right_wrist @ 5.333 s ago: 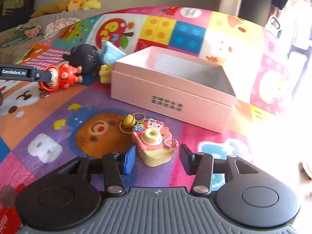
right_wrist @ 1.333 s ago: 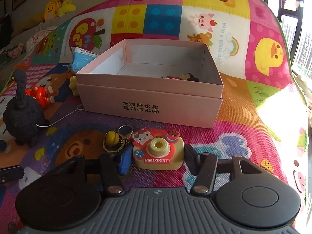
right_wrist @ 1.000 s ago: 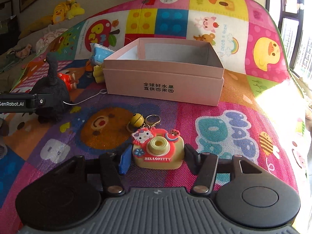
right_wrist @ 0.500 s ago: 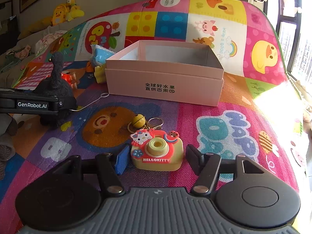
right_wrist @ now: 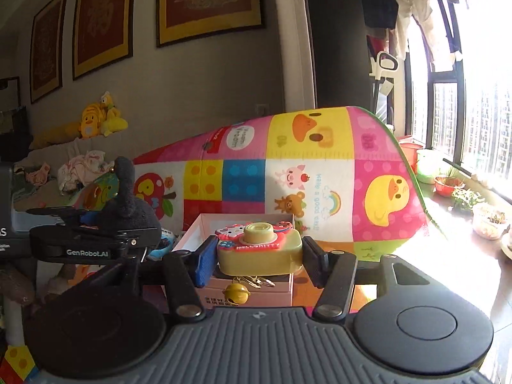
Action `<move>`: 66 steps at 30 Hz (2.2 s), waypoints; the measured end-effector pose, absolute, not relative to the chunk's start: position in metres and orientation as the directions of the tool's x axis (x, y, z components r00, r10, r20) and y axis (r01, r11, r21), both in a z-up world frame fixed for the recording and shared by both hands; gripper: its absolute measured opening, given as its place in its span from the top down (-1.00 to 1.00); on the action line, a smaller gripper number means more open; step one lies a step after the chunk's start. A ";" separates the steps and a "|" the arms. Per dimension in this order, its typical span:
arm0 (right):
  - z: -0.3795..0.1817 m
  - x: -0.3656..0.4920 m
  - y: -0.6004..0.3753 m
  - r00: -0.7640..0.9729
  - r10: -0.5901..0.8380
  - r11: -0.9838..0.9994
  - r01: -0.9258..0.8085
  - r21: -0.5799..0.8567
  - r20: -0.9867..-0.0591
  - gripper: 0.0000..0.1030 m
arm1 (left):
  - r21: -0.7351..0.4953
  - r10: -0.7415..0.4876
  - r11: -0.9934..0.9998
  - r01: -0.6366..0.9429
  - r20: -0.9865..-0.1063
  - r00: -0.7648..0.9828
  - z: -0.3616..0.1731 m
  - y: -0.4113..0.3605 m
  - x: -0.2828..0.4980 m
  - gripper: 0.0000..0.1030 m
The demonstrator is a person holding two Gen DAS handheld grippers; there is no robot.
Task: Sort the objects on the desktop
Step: 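Lower the Hello Kitty toy with right and the plush cat with left into the box, then grasp the red doll with left while right grasps the yellow pink-hat figure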
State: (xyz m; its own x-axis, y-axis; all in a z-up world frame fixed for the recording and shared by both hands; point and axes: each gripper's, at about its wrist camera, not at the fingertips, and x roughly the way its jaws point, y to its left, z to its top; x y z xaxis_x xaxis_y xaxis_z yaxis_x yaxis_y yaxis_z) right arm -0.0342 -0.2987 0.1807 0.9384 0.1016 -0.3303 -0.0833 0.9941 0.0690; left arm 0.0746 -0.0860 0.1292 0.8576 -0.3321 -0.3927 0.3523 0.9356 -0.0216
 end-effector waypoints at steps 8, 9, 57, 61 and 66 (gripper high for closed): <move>0.166 -0.004 -0.311 0.926 0.041 0.999 -0.034 0.024 -0.374 -0.08 | -0.114 -0.343 0.937 0.331 -0.483 0.806 0.099 -0.138 0.199 -0.81; 0.162 0.002 -0.312 0.926 0.028 1.000 -0.022 0.021 -0.378 -0.08 | -0.119 -0.345 0.936 0.332 -0.499 0.795 0.094 -0.139 0.208 -0.82; 0.032 0.121 -0.025 0.848 0.009 0.777 -0.340 -0.530 -0.530 -0.09 | -0.384 0.130 0.868 -0.313 -0.433 0.892 0.015 0.102 0.027 -1.00; 0.037 0.094 -0.030 0.852 0.052 0.762 -0.371 -0.531 -0.521 0.16 | -0.401 0.126 0.857 -0.324 -0.447 0.886 0.012 0.106 0.030 -1.00; 0.039 0.057 -0.054 0.821 0.095 0.723 -0.446 -0.527 -0.563 0.68 | -0.395 0.106 0.867 -0.303 -0.448 0.888 0.012 0.103 0.030 -1.00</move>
State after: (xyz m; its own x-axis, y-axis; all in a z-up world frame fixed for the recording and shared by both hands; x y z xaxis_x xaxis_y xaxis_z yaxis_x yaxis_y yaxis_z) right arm 0.0569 -0.0538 0.0385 0.8208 0.0949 -0.5633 -0.4456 0.7234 -0.5274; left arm 0.0305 0.1032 0.0118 0.8877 0.1059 -0.4480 -0.3028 0.8674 -0.3949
